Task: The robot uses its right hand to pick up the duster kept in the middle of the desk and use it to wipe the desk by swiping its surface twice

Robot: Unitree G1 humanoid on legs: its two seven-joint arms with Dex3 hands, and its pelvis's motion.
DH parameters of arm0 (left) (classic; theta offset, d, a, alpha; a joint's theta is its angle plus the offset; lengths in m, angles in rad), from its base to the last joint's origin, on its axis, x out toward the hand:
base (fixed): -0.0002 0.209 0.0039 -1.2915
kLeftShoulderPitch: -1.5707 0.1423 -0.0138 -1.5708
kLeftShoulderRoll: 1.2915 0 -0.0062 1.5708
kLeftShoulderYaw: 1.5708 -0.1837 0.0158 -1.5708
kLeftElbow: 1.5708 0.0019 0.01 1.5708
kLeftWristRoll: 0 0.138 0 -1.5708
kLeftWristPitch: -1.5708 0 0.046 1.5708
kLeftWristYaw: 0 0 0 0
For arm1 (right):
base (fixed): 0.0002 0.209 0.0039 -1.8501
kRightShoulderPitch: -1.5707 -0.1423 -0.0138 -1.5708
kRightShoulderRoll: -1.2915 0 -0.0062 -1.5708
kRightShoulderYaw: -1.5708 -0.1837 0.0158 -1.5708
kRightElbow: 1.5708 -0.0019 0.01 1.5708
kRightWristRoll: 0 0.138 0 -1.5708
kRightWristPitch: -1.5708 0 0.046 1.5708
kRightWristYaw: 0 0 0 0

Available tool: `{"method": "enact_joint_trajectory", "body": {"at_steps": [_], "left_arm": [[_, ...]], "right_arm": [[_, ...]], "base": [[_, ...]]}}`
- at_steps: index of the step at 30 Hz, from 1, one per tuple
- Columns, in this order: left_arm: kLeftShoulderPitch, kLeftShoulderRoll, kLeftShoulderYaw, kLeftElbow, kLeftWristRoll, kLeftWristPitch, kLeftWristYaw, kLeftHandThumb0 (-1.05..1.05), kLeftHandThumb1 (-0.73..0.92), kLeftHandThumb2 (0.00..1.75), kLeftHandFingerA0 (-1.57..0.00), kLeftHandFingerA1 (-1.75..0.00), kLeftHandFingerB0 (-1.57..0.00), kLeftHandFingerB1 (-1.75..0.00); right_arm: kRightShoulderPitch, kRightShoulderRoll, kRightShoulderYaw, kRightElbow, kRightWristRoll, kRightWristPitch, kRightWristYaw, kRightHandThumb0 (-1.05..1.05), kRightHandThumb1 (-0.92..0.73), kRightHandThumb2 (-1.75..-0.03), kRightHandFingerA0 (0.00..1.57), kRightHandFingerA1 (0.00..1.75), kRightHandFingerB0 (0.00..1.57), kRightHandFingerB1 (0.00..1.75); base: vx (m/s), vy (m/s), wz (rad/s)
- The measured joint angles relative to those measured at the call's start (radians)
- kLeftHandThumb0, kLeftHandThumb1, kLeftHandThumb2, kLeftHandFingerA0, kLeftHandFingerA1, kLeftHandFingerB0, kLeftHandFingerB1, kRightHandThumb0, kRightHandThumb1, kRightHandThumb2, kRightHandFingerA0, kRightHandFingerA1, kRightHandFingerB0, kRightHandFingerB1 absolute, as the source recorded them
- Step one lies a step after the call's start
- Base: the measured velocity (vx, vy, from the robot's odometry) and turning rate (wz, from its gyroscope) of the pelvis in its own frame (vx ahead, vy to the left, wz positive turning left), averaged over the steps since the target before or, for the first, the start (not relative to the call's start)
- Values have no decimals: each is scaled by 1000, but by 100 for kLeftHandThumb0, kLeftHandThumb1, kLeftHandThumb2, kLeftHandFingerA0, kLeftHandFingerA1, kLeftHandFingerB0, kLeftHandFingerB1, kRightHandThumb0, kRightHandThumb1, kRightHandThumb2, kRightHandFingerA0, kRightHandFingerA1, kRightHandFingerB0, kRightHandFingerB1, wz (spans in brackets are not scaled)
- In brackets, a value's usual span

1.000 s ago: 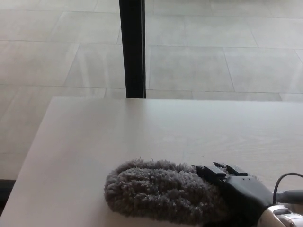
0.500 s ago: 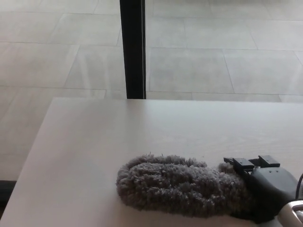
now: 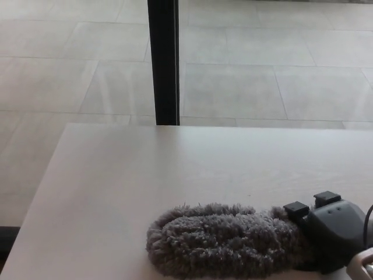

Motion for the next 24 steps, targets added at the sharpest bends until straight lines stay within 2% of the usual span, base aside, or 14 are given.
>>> {"method": "enact_joint_trajectory", "body": {"at_steps": [2,4,6,8,9,11,12,14,15,19,20,21,22,24], "left_arm": [[-3,3,0,-1,-1,0,-4,-62,79,64,-40,-58,-42,-43],[-8,6,0,-1,-1,0,-7,-62,78,63,-39,-60,-42,-43],[-13,9,0,-1,-1,0,-9,-62,80,64,-40,-59,-41,-43],[-15,12,-2,-4,-1,0,-10,-63,80,64,-40,-59,-42,-43],[-15,13,-2,-6,-1,0,-10,-62,79,64,-41,-61,-44,-44],[-17,15,-2,-7,-1,0,-10,-62,79,64,-41,-61,-44,-44],[-18,15,-1,-7,-1,0,-10,-62,79,64,-43,-60,-44,-43],[-18,15,-1,-5,-1,0,-10,-65,78,64,-43,-60,-43,-43],[-18,15,-3,-6,0,-1,-9,-63,81,64,-41,-61,-43,-44],[-17,16,-6,-8,0,-4,-9,-64,80,64,-38,-60,-42,-44],[-17,16,-6,-8,0,-4,-10,-64,80,64,-39,-60,-42,-44],[-17,16,-6,-9,-1,-4,-10,-63,80,64,-39,-58,-42,-43],[-17,17,-6,-9,-1,-4,-10,-63,79,64,-40,-59,-44,-43],[-17,18,-6,-9,-1,-4,-10,-64,79,64,-42,-60,-44,-43]], "right_arm": [[-3,1,14,28,-4,-15,-55,-29,-64,-98,86,175,73,140],[-11,-1,30,47,-10,-26,-92,-31,-66,-89,83,175,76,131],[-20,-9,47,53,-19,-33,-117,-29,-60,-92,86,175,76,131],[-38,-21,66,52,-34,-41,-137,-27,-62,-88,81,173,75,130],[-46,-27,75,52,-42,-42,-144,-25,-60,-83,99,169,78,131],[-63,-42,94,49,-61,-45,-156,-25,-60,-83,99,169,78,131],[-74,-50,103,49,-72,-47,-160,-28,-63,-78,81,173,77,129],[-89,-55,109,51,-82,-55,-163,-27,-57,-86,80,173,77,134],[-103,-56,112,55,-93,-58,-166,-28,-49,-99,88,171,87,113],[-160,-57,117,58,-130,-58,-172,-27,-39,-108,91,175,89,122],[-169,-57,116,57,-135,-58,-174,-29,-41,-103,92,173,92,105],[-182,-56,114,52,-144,-58,-176,-28,-41,-103,93,174,93,104],[-191,-56,113,45,-150,-58,-177,-28,-49,-99,98,171,95,87],[-209,-55,108,26,-158,-58,-172,-29,-52,-101,99,170,96,86]], "base": [[0,0,0],[0,0,0],[0,0,0],[0,0,0],[0,0,0],[0,0,0],[0,0,0],[0,0,0],[0,0,0],[0,0,0],[0,0,0],[0,0,0],[0,0,0],[0,0,0]]}}
